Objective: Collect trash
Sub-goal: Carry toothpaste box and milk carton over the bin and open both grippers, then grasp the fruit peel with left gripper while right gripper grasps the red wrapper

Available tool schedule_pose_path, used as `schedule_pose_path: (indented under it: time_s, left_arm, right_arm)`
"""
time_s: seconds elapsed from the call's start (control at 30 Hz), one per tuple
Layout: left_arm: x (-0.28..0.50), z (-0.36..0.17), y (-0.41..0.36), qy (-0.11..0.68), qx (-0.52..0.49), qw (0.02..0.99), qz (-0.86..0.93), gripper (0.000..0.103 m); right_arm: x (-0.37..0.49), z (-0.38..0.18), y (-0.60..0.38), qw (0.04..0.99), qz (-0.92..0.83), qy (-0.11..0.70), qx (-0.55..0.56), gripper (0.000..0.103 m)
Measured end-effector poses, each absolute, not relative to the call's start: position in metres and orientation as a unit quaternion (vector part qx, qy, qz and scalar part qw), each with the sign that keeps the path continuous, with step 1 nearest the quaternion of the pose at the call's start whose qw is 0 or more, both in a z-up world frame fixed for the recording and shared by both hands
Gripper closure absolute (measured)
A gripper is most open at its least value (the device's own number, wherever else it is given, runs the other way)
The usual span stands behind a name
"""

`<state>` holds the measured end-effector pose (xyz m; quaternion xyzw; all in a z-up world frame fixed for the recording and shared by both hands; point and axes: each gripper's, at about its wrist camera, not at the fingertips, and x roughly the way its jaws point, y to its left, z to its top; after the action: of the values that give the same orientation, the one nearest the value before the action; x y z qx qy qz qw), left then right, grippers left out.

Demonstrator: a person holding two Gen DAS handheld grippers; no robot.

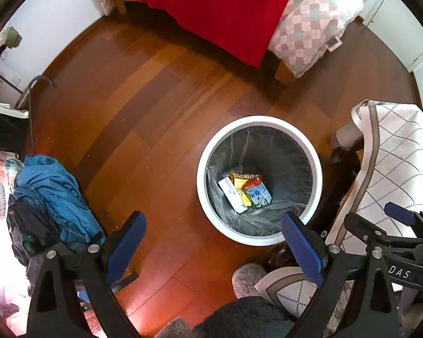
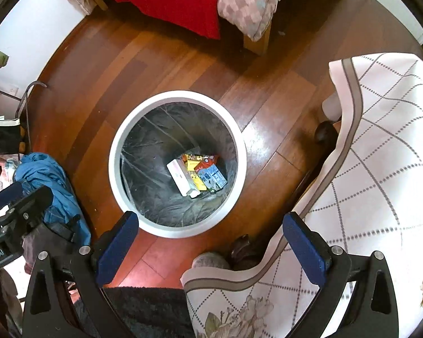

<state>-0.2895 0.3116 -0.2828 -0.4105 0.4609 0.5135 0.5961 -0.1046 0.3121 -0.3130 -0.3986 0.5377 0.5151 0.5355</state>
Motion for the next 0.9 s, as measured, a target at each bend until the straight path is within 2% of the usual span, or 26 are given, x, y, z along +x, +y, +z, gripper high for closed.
schedule_pose_path:
  time_s: [0.63, 0.9]
  left_arm:
    - [-0.278, -0.179, 0.236, 0.415, -0.327, 0.631, 0.568, 0.005]
    - [-0.215, -0.146, 0.192, 0.391, -0.268, 0.667, 0.575, 0.005]
  right_arm:
    - [-0.097, -0.196, 0.226, 0.581, 0.57, 0.491, -0.311, 0.0]
    - [-0.051, -0.138, 0.159, 0.593, 0.597, 0.492, -0.223, 0.0]
